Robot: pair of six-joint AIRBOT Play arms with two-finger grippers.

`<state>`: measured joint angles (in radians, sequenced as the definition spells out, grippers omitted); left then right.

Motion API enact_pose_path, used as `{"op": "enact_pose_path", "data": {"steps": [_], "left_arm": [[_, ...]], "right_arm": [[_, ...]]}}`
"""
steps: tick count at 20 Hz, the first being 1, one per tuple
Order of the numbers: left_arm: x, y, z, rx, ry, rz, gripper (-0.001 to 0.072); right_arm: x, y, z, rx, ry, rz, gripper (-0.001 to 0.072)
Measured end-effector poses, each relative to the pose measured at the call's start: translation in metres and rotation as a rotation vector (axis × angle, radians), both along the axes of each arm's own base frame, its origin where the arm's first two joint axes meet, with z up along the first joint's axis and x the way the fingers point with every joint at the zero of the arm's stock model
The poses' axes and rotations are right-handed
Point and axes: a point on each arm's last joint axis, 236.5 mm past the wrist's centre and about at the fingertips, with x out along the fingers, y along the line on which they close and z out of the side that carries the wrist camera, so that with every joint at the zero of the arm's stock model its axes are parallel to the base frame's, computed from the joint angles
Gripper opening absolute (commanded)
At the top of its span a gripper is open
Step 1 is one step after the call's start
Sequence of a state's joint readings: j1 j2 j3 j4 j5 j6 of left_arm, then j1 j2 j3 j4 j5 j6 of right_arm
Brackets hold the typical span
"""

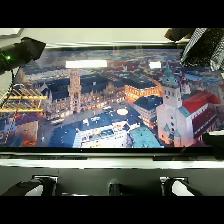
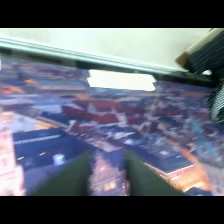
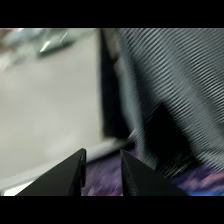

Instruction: Fold the clothes and pants, and hang the long-sleeved shirts on hangers.

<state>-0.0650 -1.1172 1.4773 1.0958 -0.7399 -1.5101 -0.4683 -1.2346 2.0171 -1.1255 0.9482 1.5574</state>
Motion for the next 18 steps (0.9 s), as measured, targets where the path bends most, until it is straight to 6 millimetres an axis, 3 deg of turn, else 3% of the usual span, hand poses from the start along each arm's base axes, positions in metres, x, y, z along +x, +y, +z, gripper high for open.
{"op": "enact_pose_path", "data": {"steps": [1, 4, 6, 8, 10, 14, 18], "left_arm": [[-0.001, 0.003, -0.007, 0.03, 0.02, -0.001, 0.0041], [-0.008, 0.013, -0.034, 0.137, 0.106, 0.0, 0.0039], [-0.017, 0.021, -0.056, 0.209, 0.17, -0.004, 0.0039], [-0.025, 0.028, -0.077, 0.277, 0.209, -0.013, 0.0039], [-0.035, 0.032, -0.105, 0.318, 0.259, -0.024, 0.004], [-0.042, 0.038, -0.144, 0.348, 0.305, -0.023, 0.0043], [-0.042, 0.04, -0.156, 0.358, 0.306, -0.016, 0.0043]], "right_arm": [[0.025, 0.029, -0.032, -0.024, 0.093, 0.094, 0.005], [0.065, 0.108, -0.119, -0.146, 0.344, 0.303, 0.0048], [0.074, 0.147, -0.169, -0.209, 0.477, 0.402, 0.0047], [0.07, 0.176, -0.215, -0.247, 0.597, 0.489, 0.0047], [0.059, 0.185, -0.263, -0.271, 0.725, 0.533, 0.0047], [0.029, 0.192, -0.336, -0.272, 0.918, 0.586, 0.0049], [0.006, 0.189, -0.368, -0.275, 1.033, 0.607, 0.0108]]}}
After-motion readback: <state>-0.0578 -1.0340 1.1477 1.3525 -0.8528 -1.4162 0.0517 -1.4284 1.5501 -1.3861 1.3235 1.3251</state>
